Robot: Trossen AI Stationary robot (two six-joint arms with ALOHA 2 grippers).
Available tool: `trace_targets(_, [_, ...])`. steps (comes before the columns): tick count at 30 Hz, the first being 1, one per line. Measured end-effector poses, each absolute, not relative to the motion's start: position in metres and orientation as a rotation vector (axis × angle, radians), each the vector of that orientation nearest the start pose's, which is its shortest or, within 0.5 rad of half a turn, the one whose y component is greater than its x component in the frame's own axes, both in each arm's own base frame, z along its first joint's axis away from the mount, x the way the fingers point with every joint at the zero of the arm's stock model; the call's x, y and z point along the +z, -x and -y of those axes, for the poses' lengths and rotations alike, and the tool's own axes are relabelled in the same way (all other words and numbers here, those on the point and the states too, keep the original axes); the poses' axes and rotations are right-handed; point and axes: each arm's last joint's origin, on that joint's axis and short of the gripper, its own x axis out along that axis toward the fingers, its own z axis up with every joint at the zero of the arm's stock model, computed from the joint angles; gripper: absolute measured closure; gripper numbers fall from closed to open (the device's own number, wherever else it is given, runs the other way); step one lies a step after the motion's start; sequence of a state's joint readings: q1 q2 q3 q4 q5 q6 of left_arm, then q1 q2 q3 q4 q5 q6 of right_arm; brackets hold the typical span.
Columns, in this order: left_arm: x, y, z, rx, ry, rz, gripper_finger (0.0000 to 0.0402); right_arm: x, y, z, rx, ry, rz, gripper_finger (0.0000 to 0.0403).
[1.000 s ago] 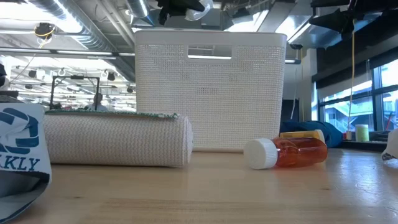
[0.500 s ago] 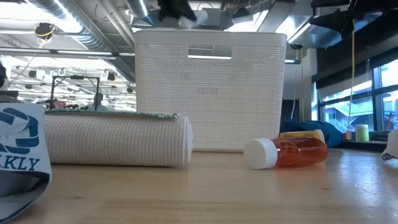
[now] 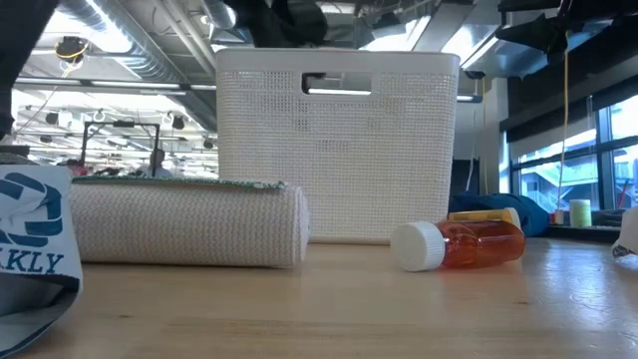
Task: Pick & place medical supplies in basket/bin
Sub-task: Put the white rolled gauze into the white basket
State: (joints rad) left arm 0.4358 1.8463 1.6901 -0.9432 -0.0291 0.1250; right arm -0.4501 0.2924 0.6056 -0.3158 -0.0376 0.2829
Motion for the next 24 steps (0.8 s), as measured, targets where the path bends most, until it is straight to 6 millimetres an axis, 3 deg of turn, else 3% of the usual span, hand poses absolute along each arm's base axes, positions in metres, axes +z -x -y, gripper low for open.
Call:
trace_targets(14, [0.242,-0.368,-0.192,0.408,0.023,-1.224,0.0347,0.312,-0.071,0.033,-0.410,-0.278,0.055,0.0155])
trace_targets(24, [0.222,-0.389,-0.217,0.364,0.016,-1.228,0.0347,0.312,-0.071,0.033,-0.411,-0.278,0.055,0.0155])
